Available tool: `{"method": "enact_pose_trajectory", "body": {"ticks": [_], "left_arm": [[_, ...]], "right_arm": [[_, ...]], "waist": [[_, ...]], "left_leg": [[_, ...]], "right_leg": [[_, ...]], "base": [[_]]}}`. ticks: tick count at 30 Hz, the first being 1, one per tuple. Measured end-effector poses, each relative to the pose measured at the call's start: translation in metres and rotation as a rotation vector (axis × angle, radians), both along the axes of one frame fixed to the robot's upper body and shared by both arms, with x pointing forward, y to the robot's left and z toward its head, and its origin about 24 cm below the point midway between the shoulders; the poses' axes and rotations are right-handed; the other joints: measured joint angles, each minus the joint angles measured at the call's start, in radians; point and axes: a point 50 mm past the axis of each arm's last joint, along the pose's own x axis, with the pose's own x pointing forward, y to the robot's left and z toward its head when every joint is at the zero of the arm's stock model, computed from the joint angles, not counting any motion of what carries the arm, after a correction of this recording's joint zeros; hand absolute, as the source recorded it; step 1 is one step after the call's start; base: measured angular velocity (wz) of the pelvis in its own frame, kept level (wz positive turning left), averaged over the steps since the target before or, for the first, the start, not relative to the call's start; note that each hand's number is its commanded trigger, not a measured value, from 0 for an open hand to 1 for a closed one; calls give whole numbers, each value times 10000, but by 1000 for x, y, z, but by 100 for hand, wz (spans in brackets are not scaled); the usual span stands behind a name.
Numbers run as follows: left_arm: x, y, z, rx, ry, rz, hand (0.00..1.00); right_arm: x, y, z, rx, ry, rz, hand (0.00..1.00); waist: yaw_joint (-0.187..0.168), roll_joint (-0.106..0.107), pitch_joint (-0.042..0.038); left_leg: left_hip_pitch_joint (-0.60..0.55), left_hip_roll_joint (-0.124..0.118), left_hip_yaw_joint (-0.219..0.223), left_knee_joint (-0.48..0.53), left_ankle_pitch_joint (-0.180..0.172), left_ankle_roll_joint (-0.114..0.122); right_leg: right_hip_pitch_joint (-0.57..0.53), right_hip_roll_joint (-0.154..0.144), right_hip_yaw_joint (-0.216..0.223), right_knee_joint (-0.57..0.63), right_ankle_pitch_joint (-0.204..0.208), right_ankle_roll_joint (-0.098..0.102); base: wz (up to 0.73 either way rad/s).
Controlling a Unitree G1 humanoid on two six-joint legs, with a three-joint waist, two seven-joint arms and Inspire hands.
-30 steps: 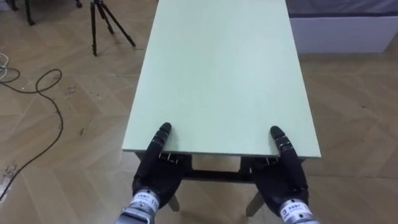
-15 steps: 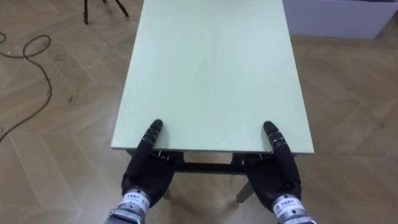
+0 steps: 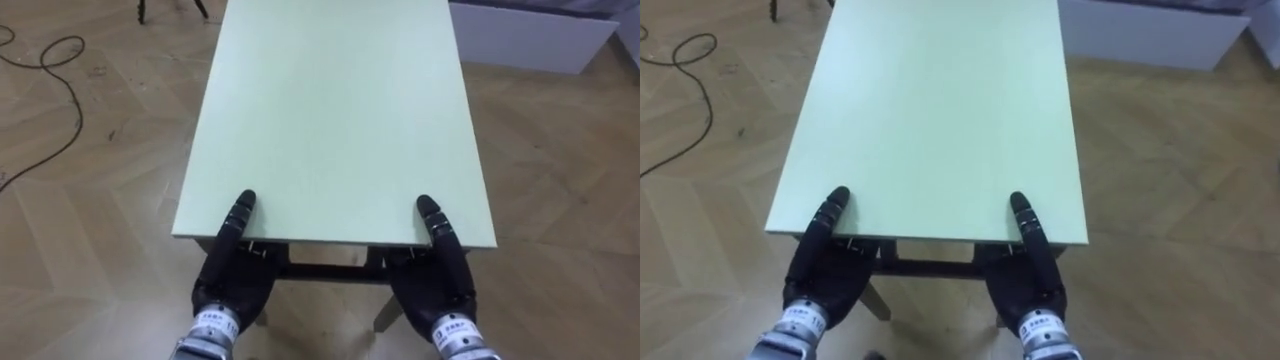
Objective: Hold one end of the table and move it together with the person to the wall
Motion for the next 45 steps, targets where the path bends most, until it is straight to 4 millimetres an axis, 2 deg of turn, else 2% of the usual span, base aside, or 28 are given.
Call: {"method": "enact_pose_trajectory", "body": {"ticks": [1,2,3,4,6,9,10,11,12,14,16,19,21,25,27,28,30,33,34,35,36,37,38,39,40,41,43,45], "left_arm": [[-1,0,-1,-9,25,8,100],[-4,0,-2,-52,122,9,100],[-5,0,-3,-66,151,45,100],[-6,0,-3,-100,162,61,100],[-5,-1,-2,-208,150,73,100],[-3,1,-2,-112,92,49,100],[-2,2,-1,-70,35,33,100],[1,3,1,-17,-71,-20,100],[2,2,2,-32,-106,-12,100],[3,3,2,-61,-97,56,100],[2,2,0,-92,-39,91,100],[5,0,1,-60,-94,35,100],[10,-3,1,-48,-163,-49,100],[14,-11,2,-272,-166,-70,100],[15,-13,1,-320,-122,-108,100],[15,-14,1,-420,-87,-78,100],[15,-14,1,-519,-54,-65,100],[16,-13,1,-480,-68,-85,100],[17,-13,2,-463,-103,-114,100],[18,-13,3,-461,-151,-126,100],[20,-14,4,-533,-185,-128,100],[21,-14,4,-525,-228,-141,100],[24,-14,6,-447,-311,-257,100],[26,-16,6,-416,-324,-388,100],[29,-20,5,-341,-237,-640,100],[28,-19,5,-247,-197,-682,100],[28,-17,4,-172,-176,-739,100],[25,-16,2,-131,-171,-680,100]], "right_arm": [[-1,-1,0,-47,8,34,100],[-3,-1,-1,-140,31,59,100],[-3,-1,-1,-167,25,77,100],[-5,-2,0,-212,-5,84,100],[-4,-1,0,-209,-29,71,100],[-5,2,-1,-116,-26,43,100],[-5,1,0,-118,-37,35,100],[-4,0,1,-133,-98,40,100],[-3,1,1,-122,-121,52,100],[-3,2,2,-103,-134,83,100],[-3,3,1,-98,-134,104,100],[-2,1,2,-77,-155,-48,100],[1,-2,3,-56,-177,-176,100],[5,-6,5,-204,-292,-262,100],[4,-8,5,-252,-269,-357,100],[4,-8,4,-241,-249,-392,100],[3,-8,2,-241,-153,-426,100],[4,-7,2,-169,-154,-448,100],[5,-7,3,-135,-173,-446,100],[7,-7,4,-79,-190,-416,100],[10,-9,5,-88,-243,-398,100],[13,-9,6,-94,-263,-375,100],[14,-9,7,-56,-212,-332,100],[12,-10,6,-25,-135,-391,100],[7,-15,2,113,68,-777,100],[3,-15,1,261,181,-851,100],[3,-15,1,255,214,-794,100],[4,-14,1,211,247,-701,100]], "waist": [[-37,45,27],[-108,121,-8],[-148,165,-2],[-229,325,-15],[-393,511,12],[-783,675,9],[-871,733,-2],[-881,769,0],[-872,767,-1],[-1296,843,7],[-1392,834,8],[-1486,834,7],[-1482,824,3],[-1453,785,3],[-1463,781,2],[-1453,751,-1],[-1424,556,-10],[-1391,442,-22],[-1373,348,-52],[-1394,263,-86],[-1440,244,-89],[-1401,251,-92],[-1433,302,-87],[-1472,312,-78],[-1516,234,-111],[-1495,124,-176],[-1260,120,-178],[-909,143,-184]], "left_leg": [[107,81,-49,669,-174,-46],[365,106,-312,1827,-363,-166],[539,134,-437,2337,-431,-227],[945,189,-633,3129,-492,-339],[1610,183,-870,3440,-463,-391],[2824,31,-1115,2345,-420,-464],[3238,-94,-1134,1543,-416,-472],[3520,-244,-1120,681,-968,-793],[3612,-343,-1123,330,-1251,-910],[3752,-743,-1519,-689,-1894,-891],[3765,-955,-1426,-940,-1989,-740],[3920,-1181,-1309,-1832,-2511,-446],[3898,-1309,-1029,-2324,-2830,-297],[3847,-1815,-674,-2701,-2826,-252],[3893,-1978,-585,-2840,-2918,-71],[3910,-2040,-515,-2875,-3034,139],[3880,-2224,-389,-2873,-3100,254],[3831,-2468,-287,-2857,-3212,462],[3689,-2609,-236,-2826,-3180,529],[3551,-2786,-170,-2822,-3091,697],[3416,-2918,-88,-2850,-3016,875],[3332,-2910,15,-2858,-2979,951],[3200,-2704,440,-2861,-2968,1159],[3217,-2553,770,-2869,-2995,1219],[3306,-2372,1083,-2952,-2971,1270],[3432,-2369,1424,-3189,-2923,1355],[3542,-2382,1863,-3183,-2912,1376],[3581,-2473,1912,-3156,-2913,1377]], "right_leg": [[-31,4,4,58,-4,-23],[-166,16,-20,230,-21,-59],[-247,41,-29,319,-14,-76],[-503,163,-125,448,18,-171],[-831,250,-415,533,107,-285],[-1352,286,-867,725,246,-411],[-1616,282,-983,840,333,-420],[-1947,262,-1028,961,467,-427],[-2086,249,-1031,957,579,-411],[-2292,-19,-1224,782,1031,-382],[-2272,-165,-1188,527,1425,-425],[-2327,-280,-1177,159,1995,-410],[-2458,-346,-1170,-216,2532,-392],[-2633,-668,-947,-579,3182,-243],[-2637,-795,-916,-649,3370,-161],[-2664,-826,-881,-653,3483,-166],[-2686,-975,-784,-751,3739,-77],[-2736,-1108,-643,-857,4038,6],[-2792,-1187,-509,-1042,4309,55],[-2798,-1216,-354,-1361,4666,176],[-2844,-1237,66,-1605,5116,666],[-2902,-1225,262,-1703,5391,1023],[-3127,-1321,461,-941,5008,1474],[-3283,-1469,463,152,4080,1493],[-3431,-1767,583,2541,2324,1558],[-3391,-2047,684,4488,1260,1484],[-2763,-2430,870,5986,393,1630],[-1598,-2916,951,6173,-254,1731]], "base": [[15],[12],[15],[22],[31],[34],[14],[5],[0],[29],[15],[4],[0],[-7],[0],[0],[-4],[-7],[0],[-4],[-6],[9],[28],[76],[83],[64],[-13],[-43]]}}
